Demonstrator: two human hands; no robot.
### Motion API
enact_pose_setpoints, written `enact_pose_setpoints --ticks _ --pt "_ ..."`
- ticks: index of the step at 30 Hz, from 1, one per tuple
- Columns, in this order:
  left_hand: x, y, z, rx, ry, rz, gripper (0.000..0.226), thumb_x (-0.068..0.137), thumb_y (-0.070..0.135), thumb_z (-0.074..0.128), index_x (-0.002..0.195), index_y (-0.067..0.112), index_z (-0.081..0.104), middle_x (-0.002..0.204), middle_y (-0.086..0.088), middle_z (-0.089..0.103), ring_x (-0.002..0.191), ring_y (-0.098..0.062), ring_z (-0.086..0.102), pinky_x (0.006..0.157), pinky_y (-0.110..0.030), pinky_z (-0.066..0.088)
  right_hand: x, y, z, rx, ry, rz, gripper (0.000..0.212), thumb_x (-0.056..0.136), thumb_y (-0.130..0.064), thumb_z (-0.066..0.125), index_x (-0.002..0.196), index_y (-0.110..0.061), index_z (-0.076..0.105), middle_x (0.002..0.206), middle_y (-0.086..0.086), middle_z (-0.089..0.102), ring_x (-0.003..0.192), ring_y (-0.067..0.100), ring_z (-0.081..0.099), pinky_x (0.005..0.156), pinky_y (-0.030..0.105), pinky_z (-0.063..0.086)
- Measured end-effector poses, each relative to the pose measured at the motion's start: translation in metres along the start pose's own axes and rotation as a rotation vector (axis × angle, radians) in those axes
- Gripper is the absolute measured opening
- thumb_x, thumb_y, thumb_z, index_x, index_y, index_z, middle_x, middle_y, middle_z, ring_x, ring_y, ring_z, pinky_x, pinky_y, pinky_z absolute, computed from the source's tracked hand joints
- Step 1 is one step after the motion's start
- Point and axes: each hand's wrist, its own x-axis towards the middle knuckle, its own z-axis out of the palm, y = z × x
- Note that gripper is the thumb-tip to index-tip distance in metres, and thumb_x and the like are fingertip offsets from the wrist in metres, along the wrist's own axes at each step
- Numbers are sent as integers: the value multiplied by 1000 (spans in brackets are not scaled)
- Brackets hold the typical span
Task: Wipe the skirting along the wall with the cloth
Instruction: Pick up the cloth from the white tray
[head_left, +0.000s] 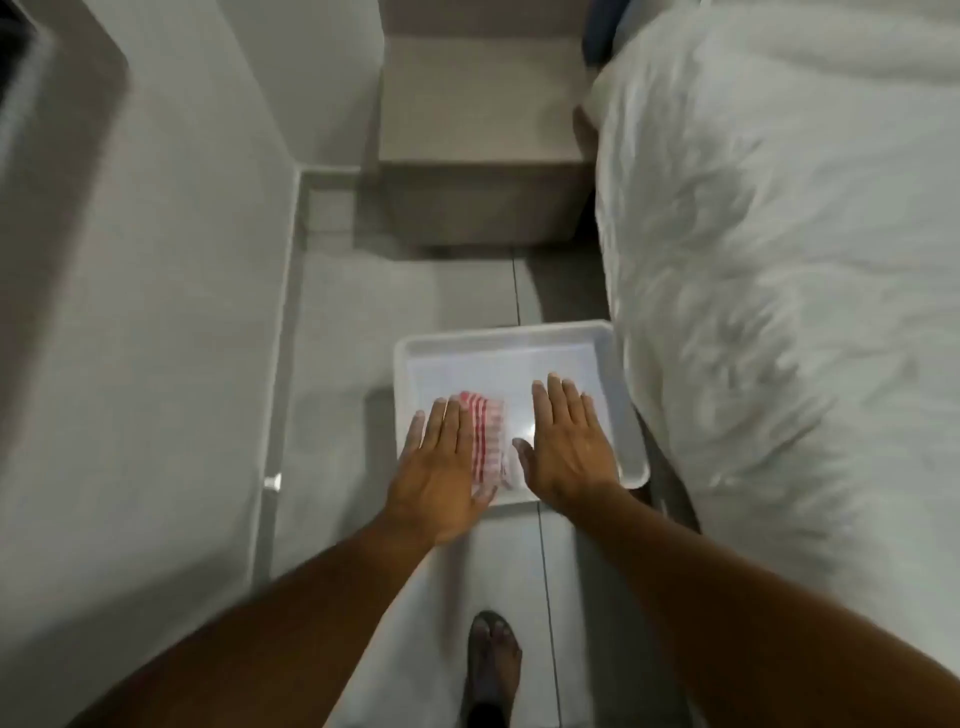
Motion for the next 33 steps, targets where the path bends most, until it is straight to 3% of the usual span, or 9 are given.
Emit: enact_pose_setpoints --ticks 3,6,11,14,21,24,26,29,33 --pt "34 2 67 -31 -119 -52 93 95 70 23 158 9 -9 169 -16 -5 156 -34 -4 126 -51 -4 33 20 64 -18 -71 21 66 105 -38 22 155 -10 -12 164 16 -15 150 32 -17 123 47 -6" --pt "63 11 108 -65 -146 -107 91 96 67 25 157 13 -14 168 -13 -14 155 -32 -11 126 -53 -5 55 30 103 -37 -123 -6 68 103 -33 24 155 -9 -13 165 17 -14 150 33 -16 123 47 -5" --pt "99 22 138 -165 -91 -193 81 96 59 47 158 24 8 168 -15 7 154 -39 10 124 -52 14 88 35 126 30 -122 -24 68 102 -40 38 156 -12 7 166 16 1 152 31 -3 124 45 0" --pt "113 28 146 -222 -69 -237 82 93 49 63 156 29 15 168 -14 8 154 -39 8 122 -53 21 96 36 125 55 -121 -67 67 101 -37 44 154 -11 14 165 17 9 152 33 3 124 46 5" --pt "116 29 117 -314 3 -274 65 92 34 69 149 26 37 162 -10 25 148 -35 23 119 -50 33 88 22 103 106 -42 -87 58 98 -23 49 150 -12 27 162 19 20 151 33 12 123 45 8" --pt "77 20 98 -327 68 -276 74 88 16 72 151 26 34 161 -10 26 144 -35 27 114 -47 39 62 0 91 155 -8 -99 60 93 -12 49 150 -10 28 162 19 21 151 31 12 124 45 9" --pt "36 10 89 -342 85 -270 83 84 10 75 152 26 31 160 -10 26 143 -34 28 111 -47 42 37 -21 89 141 -18 -96 67 93 -8 47 154 -9 19 165 17 13 152 30 4 124 43 4" --pt "-51 -10 80 -347 68 -327 91 81 11 78 153 29 27 159 -11 26 141 -34 30 108 -48 44 -15 -69 93 115 -35 -127 73 94 -6 44 157 -9 7 167 15 2 152 28 -5 123 41 -3" --pt "-172 -41 91 -343 -1 -415 90 81 12 77 154 30 26 160 -12 24 139 -33 32 107 -44 45 -83 -142 120 133 -43 -159 71 93 -6 42 156 -9 10 167 15 4 152 27 -3 120 38 -5"
